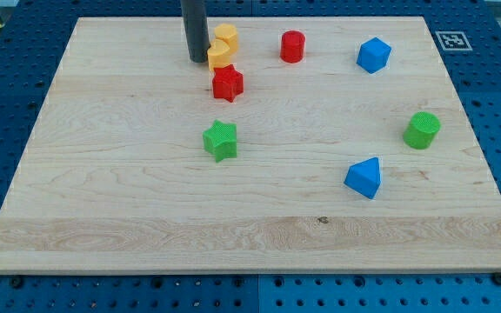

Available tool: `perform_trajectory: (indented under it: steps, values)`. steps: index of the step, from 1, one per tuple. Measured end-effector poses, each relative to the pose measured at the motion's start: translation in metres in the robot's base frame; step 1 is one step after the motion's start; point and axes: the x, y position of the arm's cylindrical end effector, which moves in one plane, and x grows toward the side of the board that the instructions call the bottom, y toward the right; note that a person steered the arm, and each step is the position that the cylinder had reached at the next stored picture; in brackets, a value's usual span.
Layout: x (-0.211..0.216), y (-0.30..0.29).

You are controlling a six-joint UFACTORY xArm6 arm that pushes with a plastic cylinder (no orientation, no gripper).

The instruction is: Move your arm closer to the red star

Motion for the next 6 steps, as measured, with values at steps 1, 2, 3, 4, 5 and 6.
perform_trajectory:
  steps: [1,2,3,4,5,6]
  values:
    - [0.039,-0.031]
    - [0.073,-0.043]
    - [0.077,-0.028]
    - [0.051,0.003]
    - [0.049,0.008]
    - [0.035,0.042]
